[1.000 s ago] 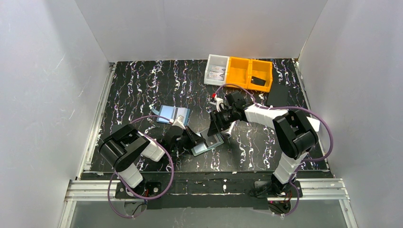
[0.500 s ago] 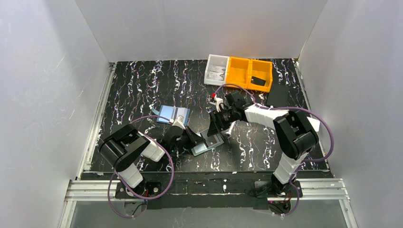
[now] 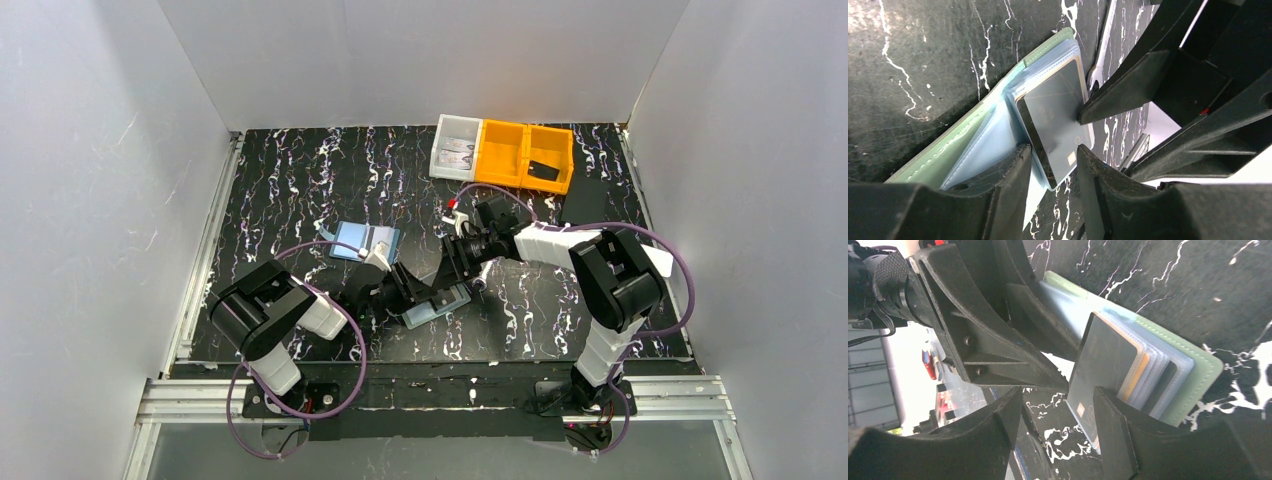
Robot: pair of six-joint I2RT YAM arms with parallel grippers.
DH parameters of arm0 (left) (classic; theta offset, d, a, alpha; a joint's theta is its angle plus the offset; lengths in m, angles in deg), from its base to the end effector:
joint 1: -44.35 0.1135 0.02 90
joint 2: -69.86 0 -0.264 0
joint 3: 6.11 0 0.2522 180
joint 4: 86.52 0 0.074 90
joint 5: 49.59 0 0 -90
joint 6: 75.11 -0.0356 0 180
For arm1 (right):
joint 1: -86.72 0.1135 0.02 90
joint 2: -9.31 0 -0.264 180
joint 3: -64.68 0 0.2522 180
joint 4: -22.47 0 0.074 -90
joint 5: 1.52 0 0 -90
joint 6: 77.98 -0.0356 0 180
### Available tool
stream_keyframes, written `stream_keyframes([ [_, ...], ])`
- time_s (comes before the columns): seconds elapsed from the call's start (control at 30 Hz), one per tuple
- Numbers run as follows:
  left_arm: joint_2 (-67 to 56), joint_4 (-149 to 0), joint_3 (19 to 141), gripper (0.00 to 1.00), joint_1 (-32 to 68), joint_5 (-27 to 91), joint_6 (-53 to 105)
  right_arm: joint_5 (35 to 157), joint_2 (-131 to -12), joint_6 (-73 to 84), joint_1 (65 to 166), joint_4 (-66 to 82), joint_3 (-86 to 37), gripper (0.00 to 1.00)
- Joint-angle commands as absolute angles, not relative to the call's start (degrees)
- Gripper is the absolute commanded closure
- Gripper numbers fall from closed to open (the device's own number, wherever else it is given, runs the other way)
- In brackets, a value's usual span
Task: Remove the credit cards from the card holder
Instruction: Remove the credit card from the card holder.
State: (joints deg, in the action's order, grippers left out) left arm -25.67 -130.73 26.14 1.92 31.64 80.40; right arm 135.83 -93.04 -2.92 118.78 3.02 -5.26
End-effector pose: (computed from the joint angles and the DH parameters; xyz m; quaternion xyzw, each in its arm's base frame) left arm 0.1897 -0.1808 0.1153 -0.1190 0.8045 -0.5045 0.2899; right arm 0.2827 0.2080 0.1590 -0.2586 0.8364 0.4674 0.1231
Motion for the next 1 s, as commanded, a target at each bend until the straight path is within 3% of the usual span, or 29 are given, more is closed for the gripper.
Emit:
stream_keyframes([
  [0.0, -27.3, -125.9, 25.5, 0.59, 2.1, 30.6, 78.0, 140.6, -93.8, -6.5, 118.8, 7.7, -4.2, 0.38],
  [0.17, -26.9, -126.3, 24.7, 0.61, 2.2, 31.3, 78.6, 138.9, -92.5, -4.2, 118.2, 5.7, -5.1, 0.39],
  [0.47, -28.9, -126.3, 24.1, 0.92, 2.7, 32.1, 80.8, 131.2, -90.2, 0.4, 116.6, 0.8, -5.9, 0.39],
  [0.97, -30.7, -126.4, 24.4, 1.00, 2.8, 31.0, 80.9, 134.3, -92.2, 0.4, 117.2, 0.9, -6.0, 0.39],
])
